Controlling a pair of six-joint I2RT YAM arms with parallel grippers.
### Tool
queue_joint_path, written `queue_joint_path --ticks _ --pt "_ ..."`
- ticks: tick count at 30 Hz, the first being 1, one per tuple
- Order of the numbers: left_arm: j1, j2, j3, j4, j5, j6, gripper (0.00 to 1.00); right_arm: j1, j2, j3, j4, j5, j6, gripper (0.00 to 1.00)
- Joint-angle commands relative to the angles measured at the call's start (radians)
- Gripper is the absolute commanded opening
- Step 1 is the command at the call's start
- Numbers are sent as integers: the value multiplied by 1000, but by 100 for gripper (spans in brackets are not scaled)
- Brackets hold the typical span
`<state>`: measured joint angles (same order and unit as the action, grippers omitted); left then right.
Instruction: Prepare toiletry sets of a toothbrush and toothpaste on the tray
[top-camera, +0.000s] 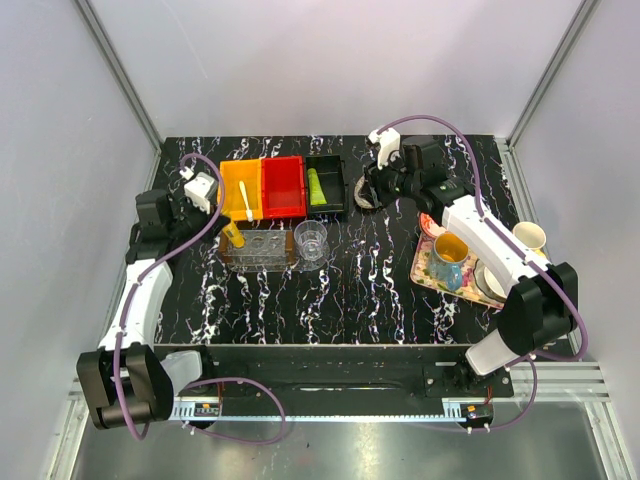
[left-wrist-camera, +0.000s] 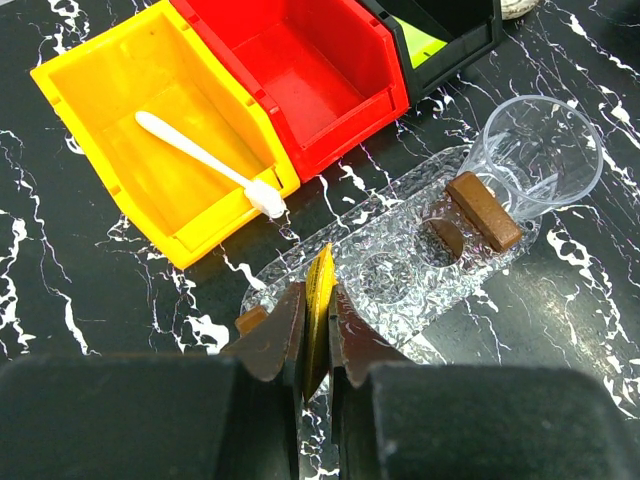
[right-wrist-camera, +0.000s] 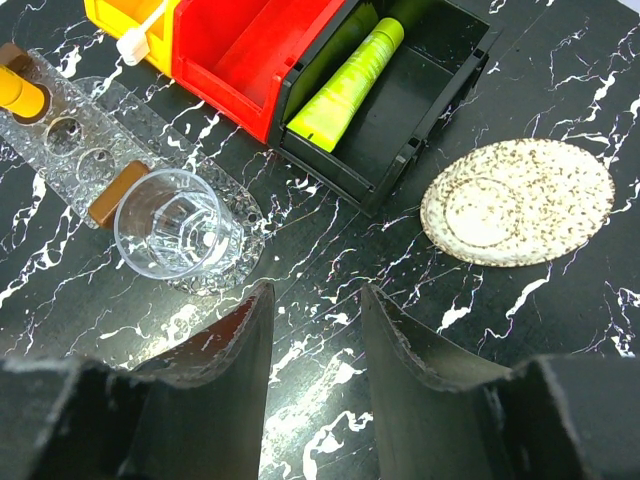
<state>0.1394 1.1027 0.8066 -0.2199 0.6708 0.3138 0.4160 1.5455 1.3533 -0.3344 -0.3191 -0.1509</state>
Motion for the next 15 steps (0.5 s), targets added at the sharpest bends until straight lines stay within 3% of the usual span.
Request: queue_joint_path --ticks 1,15 --pt "6 9 16 76 19 22 0 -8 -44 0 41 -17 8 45" --pt "3 69 51 34 73 70 0 -9 -35 -3 44 -20 8 45"
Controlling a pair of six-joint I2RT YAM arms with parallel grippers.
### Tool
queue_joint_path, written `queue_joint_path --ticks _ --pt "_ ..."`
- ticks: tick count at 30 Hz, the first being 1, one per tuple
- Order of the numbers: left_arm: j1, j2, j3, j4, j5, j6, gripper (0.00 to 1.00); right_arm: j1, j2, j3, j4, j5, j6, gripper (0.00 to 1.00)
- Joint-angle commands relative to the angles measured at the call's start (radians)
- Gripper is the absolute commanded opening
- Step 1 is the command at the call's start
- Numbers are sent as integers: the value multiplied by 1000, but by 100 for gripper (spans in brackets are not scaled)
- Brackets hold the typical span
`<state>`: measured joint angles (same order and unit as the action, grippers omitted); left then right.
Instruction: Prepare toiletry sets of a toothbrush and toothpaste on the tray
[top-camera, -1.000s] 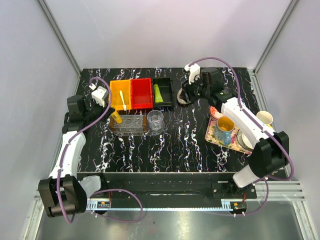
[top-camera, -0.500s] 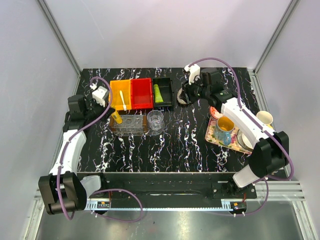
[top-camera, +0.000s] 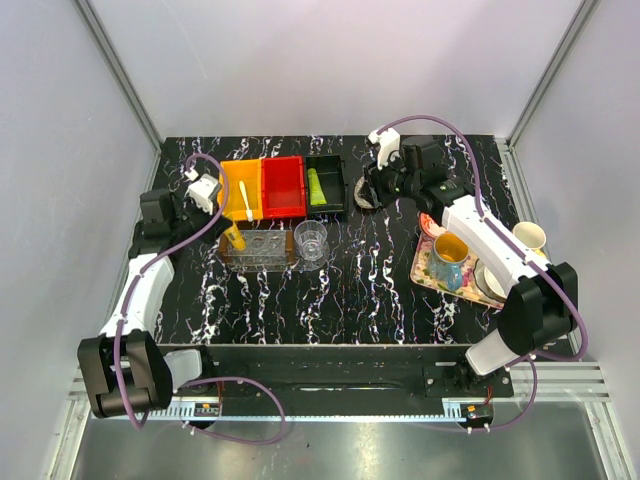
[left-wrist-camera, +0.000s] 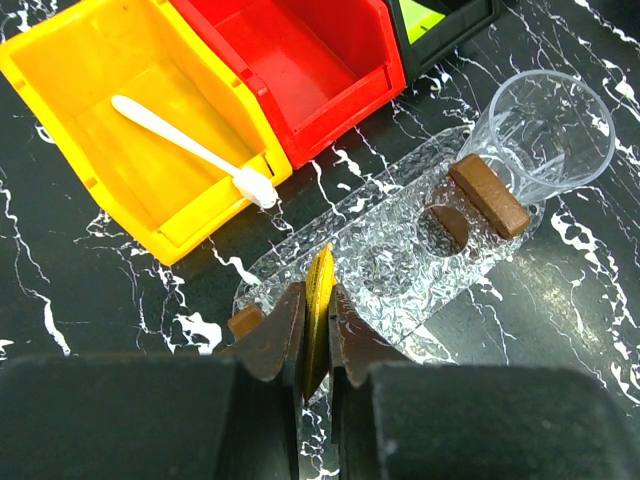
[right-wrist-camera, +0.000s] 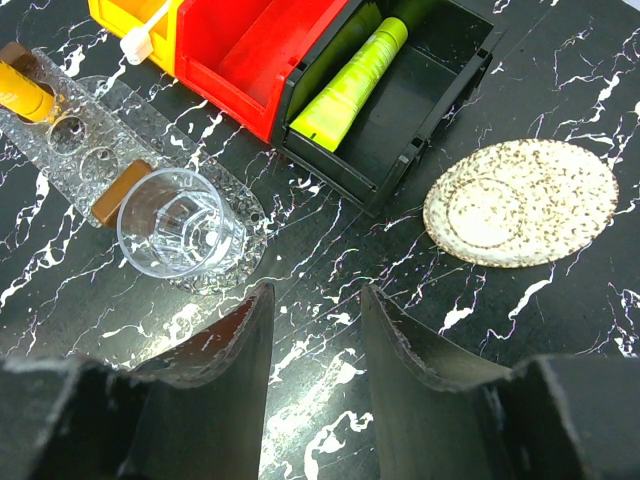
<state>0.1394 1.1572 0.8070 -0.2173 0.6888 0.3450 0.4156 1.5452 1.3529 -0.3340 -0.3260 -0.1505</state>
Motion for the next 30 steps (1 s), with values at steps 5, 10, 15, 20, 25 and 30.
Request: queue_joint_path --ticks 5,10,15,20,25,30 --pt "3 38 61 29 61 43 0 -11 -34 -6 44 -15 8 45" --pt "3 52 72 29 67 48 0 -12 -31 -11 47 -16 6 45" --pt "2 70 78 30 68 57 0 -11 -33 -11 46 -18 6 45" --pt "3 84 90 18 69 69 0 -12 -31 -12 46 -21 6 45" --pt "-4 84 90 13 64 78 0 -15 -30 -11 47 -24 8 46" --pt "-11 95 81 15 61 91 0 -15 -25 -8 49 -28 8 46"
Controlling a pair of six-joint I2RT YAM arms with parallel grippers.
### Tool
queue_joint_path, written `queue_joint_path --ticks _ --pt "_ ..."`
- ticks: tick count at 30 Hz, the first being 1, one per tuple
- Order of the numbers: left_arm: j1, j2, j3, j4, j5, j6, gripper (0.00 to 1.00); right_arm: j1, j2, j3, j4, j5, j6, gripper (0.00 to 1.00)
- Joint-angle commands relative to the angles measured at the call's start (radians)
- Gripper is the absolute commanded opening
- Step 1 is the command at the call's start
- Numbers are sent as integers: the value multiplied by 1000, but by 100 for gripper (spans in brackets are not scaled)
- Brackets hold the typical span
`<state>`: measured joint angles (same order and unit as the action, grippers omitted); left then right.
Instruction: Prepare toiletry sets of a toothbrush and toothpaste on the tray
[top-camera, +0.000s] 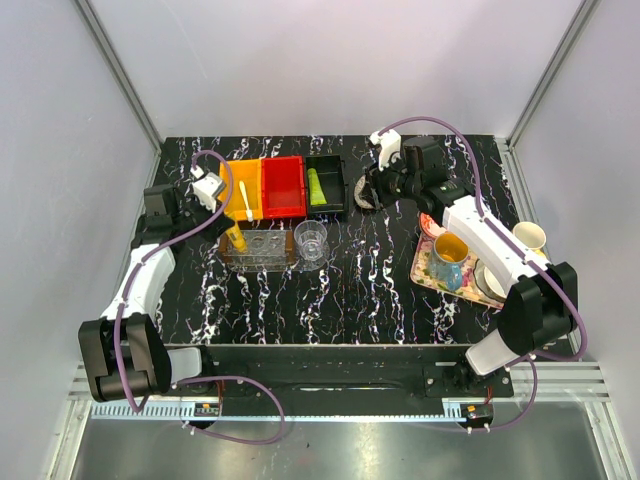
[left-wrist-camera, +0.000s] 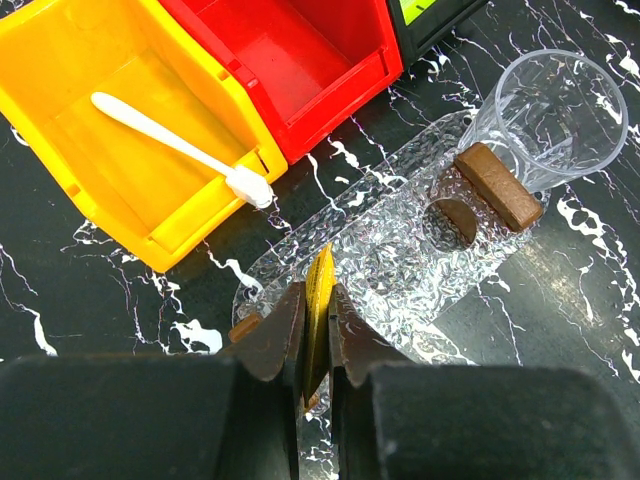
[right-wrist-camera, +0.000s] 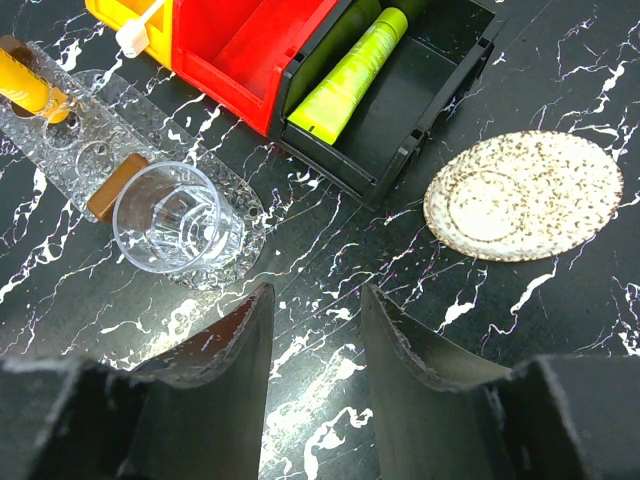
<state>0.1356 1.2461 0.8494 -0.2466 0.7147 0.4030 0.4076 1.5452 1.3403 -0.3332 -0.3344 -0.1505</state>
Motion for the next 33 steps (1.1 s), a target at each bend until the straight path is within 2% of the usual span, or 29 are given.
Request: queue_joint_path --ticks 1,33 --pt "-8 9 37 44 34 37 0 -7 -23 5 46 -20 8 46" --pt "-44 39 -12 69 -24 80 0 -12 -22 -9 49 -32 9 46"
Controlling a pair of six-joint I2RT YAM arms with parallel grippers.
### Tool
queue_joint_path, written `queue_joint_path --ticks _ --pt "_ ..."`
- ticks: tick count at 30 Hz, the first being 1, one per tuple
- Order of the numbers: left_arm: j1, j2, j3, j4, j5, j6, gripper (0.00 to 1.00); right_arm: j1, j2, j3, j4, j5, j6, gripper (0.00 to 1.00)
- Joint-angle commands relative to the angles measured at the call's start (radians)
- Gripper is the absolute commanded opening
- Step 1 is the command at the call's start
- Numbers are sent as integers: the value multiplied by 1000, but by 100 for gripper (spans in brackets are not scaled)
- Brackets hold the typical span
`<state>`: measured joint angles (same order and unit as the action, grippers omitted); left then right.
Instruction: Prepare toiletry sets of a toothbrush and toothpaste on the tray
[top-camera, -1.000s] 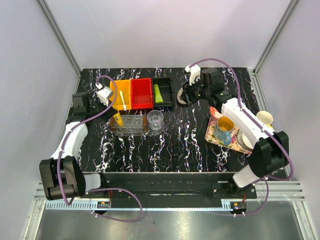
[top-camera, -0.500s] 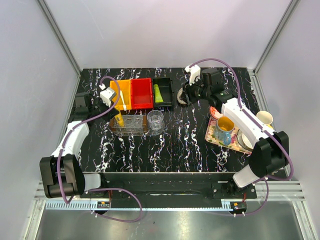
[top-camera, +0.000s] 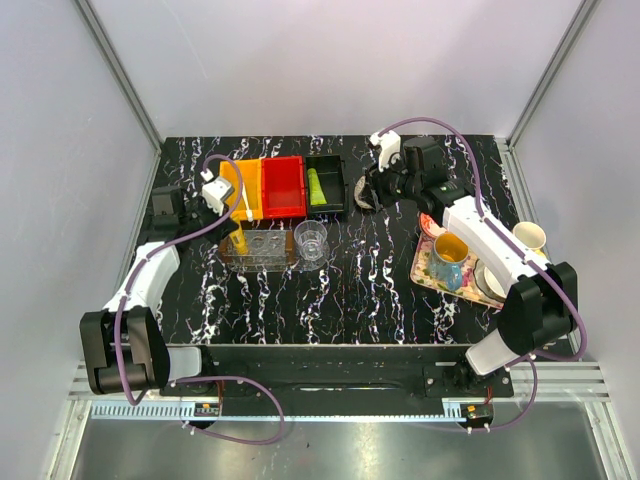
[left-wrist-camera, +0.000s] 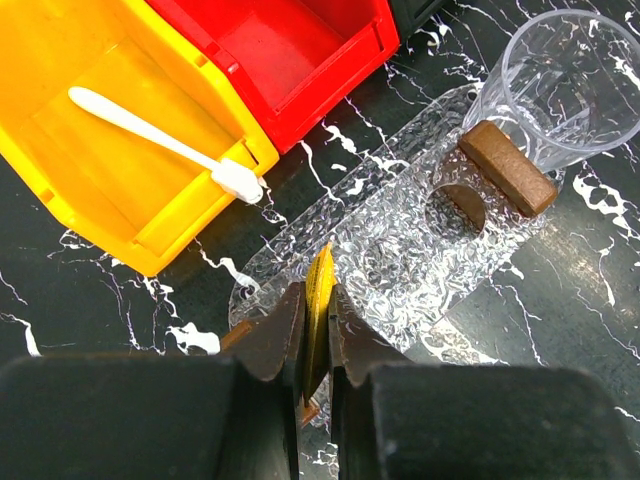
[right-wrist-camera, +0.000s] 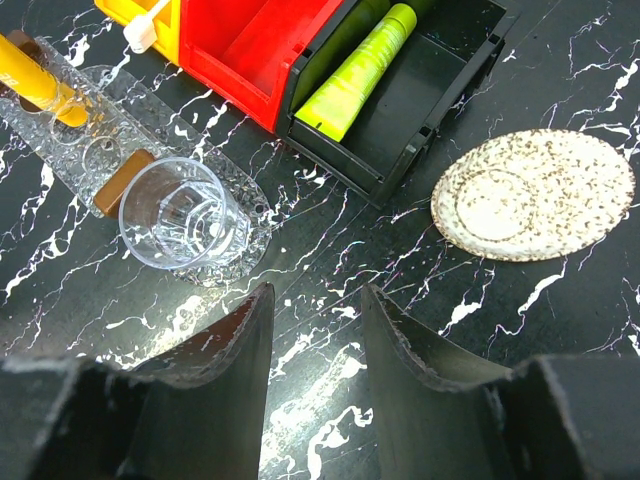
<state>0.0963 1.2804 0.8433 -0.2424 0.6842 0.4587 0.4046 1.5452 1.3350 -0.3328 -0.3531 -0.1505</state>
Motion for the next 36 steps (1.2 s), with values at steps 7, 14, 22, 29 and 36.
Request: queue_joint_path --ticks 7,14,22,29,36 --pt "-4 10 -12 72 6 23 0 -9 -22 -2 49 -17 11 46" --pt "-3 14 -18 74 3 29 0 -9 -20 -2 49 -17 11 46" --pt "-6 11 -24 71 -2 40 4 -9 -20 -3 49 -18 11 46" --pt "-10 11 -13 45 -8 58 24 -7 -17 0 49 -21 14 46" --pt "-13 7 8 26 -25 60 41 -9 -19 0 48 -21 14 47"
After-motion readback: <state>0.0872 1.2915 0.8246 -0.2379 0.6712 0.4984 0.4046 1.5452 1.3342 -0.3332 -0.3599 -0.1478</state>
